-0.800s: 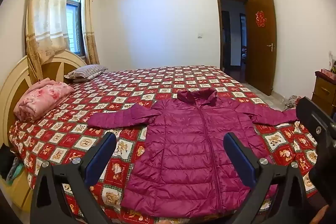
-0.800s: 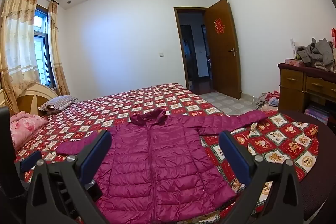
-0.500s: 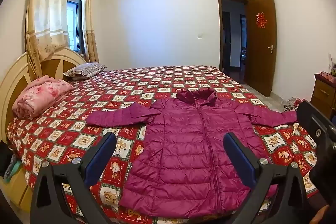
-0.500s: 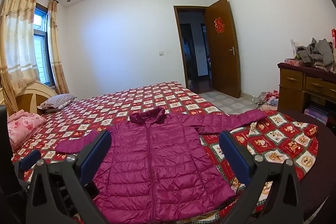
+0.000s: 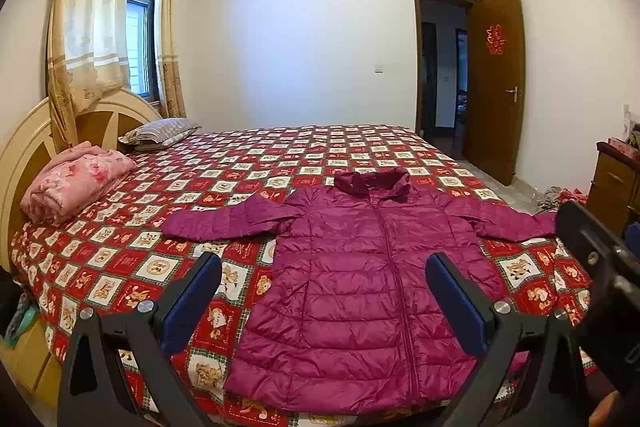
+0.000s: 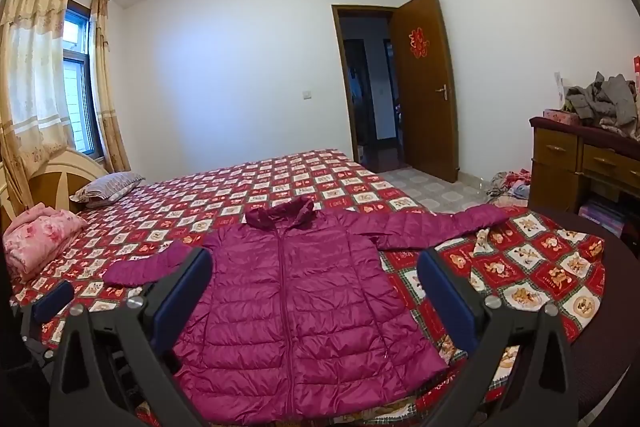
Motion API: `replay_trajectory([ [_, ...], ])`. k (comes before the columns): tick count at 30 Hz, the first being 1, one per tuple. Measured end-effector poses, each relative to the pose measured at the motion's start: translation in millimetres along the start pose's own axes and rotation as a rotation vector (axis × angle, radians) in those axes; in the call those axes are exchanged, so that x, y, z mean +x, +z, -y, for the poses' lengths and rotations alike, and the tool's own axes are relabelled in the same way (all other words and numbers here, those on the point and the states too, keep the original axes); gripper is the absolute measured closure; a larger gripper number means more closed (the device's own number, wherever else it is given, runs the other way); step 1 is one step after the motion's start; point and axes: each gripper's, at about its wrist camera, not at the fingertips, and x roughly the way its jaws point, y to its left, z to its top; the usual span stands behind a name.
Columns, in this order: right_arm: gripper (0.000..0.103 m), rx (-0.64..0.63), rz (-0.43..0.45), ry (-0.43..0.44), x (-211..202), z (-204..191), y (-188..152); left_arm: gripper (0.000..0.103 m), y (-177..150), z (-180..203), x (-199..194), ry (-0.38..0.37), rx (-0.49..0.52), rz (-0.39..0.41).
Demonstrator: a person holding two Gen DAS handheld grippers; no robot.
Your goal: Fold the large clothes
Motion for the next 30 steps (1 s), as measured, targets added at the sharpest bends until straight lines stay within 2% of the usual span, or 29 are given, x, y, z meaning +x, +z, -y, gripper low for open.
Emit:
replay_trajectory([
  [8,0.000,0.002,-0.008,-0.005,-0.6,1.5,1.7,0.001,1.9,-1.9,-1.8,-0.028,-0.007,0.000],
  [30,0.000,-0.002,-0.019,-0.005,2.6,0.7,2.0,0.001,0.6,-3.1,-2.8,-0.023,-0.006,0.007],
])
